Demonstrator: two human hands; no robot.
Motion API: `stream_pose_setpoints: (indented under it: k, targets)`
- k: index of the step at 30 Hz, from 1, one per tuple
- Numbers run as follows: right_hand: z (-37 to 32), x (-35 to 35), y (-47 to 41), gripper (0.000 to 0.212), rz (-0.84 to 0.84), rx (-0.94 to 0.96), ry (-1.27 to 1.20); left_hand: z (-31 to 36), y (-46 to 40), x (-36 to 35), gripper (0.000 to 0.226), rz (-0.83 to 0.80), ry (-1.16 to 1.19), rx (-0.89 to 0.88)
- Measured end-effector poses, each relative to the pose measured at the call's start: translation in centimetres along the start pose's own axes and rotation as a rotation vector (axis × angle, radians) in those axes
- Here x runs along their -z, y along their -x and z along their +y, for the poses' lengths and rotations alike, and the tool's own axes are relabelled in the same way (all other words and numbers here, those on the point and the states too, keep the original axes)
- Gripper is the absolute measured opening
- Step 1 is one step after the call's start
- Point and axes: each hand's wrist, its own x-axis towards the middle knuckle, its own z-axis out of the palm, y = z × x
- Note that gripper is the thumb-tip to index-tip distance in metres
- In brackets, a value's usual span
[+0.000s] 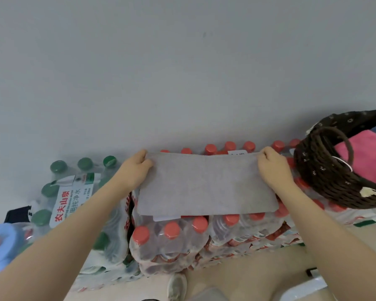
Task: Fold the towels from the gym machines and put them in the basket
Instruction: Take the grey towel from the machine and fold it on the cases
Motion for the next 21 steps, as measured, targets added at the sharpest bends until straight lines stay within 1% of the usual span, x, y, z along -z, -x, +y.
stream_pose_setpoints:
  k: [3, 5, 7, 9, 10, 12, 13, 14, 15, 16, 17, 18, 19, 20, 21]
  targets:
    - [-0.3, -0.1, -0.5, 0.018, -0.037, -0.020, 0.047, 0.2, -0.5, -0.2, 0.012, 0.047, -0.042, 0.020]
    - [-0.3, -0.6, -0.7, 0.019, -0.055, -0.007, 0.160, 0.5, -1.0, -0.5, 0.009, 0.056, -0.138, 0.031]
    - [-0.3, -1.1, -0.6, 0.025, -0.040, 0.019, 0.275, 0.8, -1.5, -0.7, 0.017, 0.063, -0.212, 0.037]
    - [-0.4, -1.4, -0.5, 0.027, -0.020, 0.031, 0.325, 0.9, -2.0, -0.9, 0.025, 0.074, -0.248, 0.046]
    - [-0.4, -1.5, -0.5, 0.027, -0.021, 0.022, 0.333, 0.9, -2.1, -1.0, 0.024, 0.075, -0.273, 0.042]
    - [-0.7, -1.4, -0.4, 0.028, -0.025, -0.021, 0.330, 0.8, -2.2, -1.1, 0.015, 0.071, -0.373, 0.024]
    - [-1.1, -1.2, -0.2, 0.029, -0.010, -0.039, 0.350, 0.8, -2.2, -1.1, 0.012, 0.081, -0.457, 0.008]
    - [-1.4, -1.1, 0.1, 0.030, 0.032, -0.033, 0.389, 0.9, -2.0, -1.0, 0.013, 0.125, -0.551, -0.024]
    - [-1.9, -1.1, 0.4, 0.033, 0.086, 0.015, 0.429, 0.9, -1.9, -0.9, 0.019, 0.213, -0.638, -0.097]
    - [-2.4, -1.3, 0.8, 0.038, 0.133, 0.098, 0.442, 1.0, -1.9, -1.0, 0.027, 0.298, -0.706, -0.228]
    - [-3.2, -1.8, 1.4, 0.043, 0.146, 0.205, 0.402, 1.1, -2.0, -1.4, 0.035, 0.325, -0.750, -0.369]
    - [-4.2, -2.5, 2.1, 0.048, 0.089, 0.314, 0.334, 1.4, -2.0, -2.0, 0.042, 0.316, -0.760, -0.521]
    - [-5.2, -3.4, 2.8, 0.053, -0.022, 0.419, 0.278, 1.6, -1.8, -2.9, 0.048, 0.259, -0.738, -0.640]
    - [-5.9, -4.6, 3.6, 0.063, -0.145, 0.509, 0.258, 1.9, -1.6, -4.0, 0.057, 0.133, -0.702, -0.692]
    - [-6.5, -5.7, 4.3, 0.074, -0.245, 0.583, 0.283, 1.9, -1.2, -5.1, 0.067, 0.006, -0.687, -0.691]
